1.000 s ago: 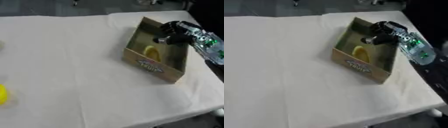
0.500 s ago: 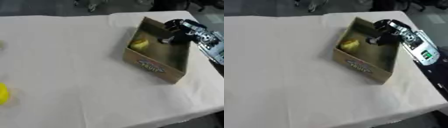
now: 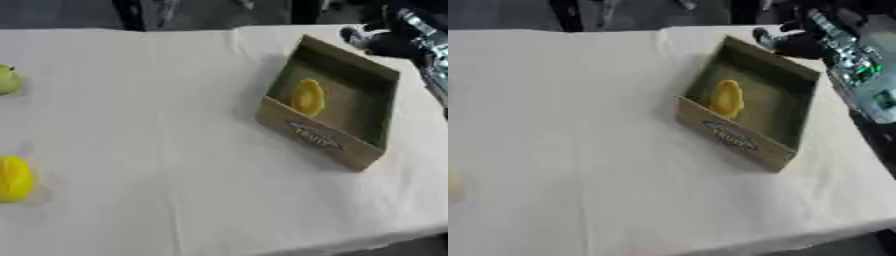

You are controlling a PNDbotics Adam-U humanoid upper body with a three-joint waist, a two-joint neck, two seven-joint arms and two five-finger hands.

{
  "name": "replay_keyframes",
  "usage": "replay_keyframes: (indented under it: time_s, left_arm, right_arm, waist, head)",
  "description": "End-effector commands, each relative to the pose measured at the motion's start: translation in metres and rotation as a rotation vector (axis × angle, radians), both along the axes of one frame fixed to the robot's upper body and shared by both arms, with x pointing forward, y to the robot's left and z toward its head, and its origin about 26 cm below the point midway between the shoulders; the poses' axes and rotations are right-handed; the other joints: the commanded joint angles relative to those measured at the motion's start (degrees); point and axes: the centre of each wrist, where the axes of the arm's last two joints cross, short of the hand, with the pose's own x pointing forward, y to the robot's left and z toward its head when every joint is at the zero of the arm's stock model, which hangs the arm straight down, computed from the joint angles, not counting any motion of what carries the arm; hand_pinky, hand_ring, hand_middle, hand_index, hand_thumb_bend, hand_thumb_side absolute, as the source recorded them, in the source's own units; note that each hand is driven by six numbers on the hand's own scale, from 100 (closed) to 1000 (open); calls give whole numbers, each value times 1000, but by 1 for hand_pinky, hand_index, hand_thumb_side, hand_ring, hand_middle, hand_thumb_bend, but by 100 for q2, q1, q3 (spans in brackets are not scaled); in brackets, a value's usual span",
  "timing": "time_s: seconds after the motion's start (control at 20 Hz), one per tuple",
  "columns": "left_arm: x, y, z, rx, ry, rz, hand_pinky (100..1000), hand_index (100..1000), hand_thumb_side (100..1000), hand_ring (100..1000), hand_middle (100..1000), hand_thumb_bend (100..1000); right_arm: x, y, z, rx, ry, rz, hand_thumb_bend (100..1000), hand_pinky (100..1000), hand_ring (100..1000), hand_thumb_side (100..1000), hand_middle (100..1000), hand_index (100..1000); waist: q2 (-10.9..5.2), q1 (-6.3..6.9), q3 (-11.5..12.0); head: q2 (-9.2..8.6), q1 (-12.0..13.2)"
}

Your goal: Pick up the objects with one hand, pass them to the other hand, and then place them into the box on the other side of the table.

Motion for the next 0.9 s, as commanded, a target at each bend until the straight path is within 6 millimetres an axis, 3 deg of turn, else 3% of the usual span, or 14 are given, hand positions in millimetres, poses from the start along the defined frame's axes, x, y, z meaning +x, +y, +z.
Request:
replay_keyframes:
  time_s: [0.05, 0.15, 0.3, 0.5, 0.9]
  left_arm:
    - [-3, 7, 13, 32, -25, 13, 745, 787, 327, 667, 675, 858]
    - [-3, 9, 16, 34, -2, 4, 746, 788, 332, 667, 676, 857]
    - [-3, 12, 21, 63, 41, -13, 749, 788, 333, 674, 676, 864]
    - [-3, 16, 30, 104, 170, -79, 753, 796, 402, 678, 679, 893]
    - [-5, 30, 53, 154, 512, -232, 760, 807, 430, 678, 674, 905]
  right_arm:
    - [-6, 3, 29, 45, -117, 19, 415, 859, 813, 248, 749, 832]
    - [-6, 6, 35, 77, -157, 45, 459, 857, 810, 213, 746, 826]
    - [-4, 10, 40, 100, -182, 72, 449, 858, 809, 220, 744, 824]
    - [0, 16, 41, 126, -189, 88, 451, 859, 810, 225, 745, 824]
    - [1, 14, 40, 130, -178, 80, 438, 858, 807, 240, 741, 820]
  waist:
    - [-64, 42, 18]
    - [-70, 53, 34]
    - [-80, 74, 58]
    - [-95, 105, 87]
    - [-121, 109, 105]
  head:
    - [-47, 192]
    - [-50, 305]
    - [-68, 510]
    - [-134, 684]
    - [-121, 697]
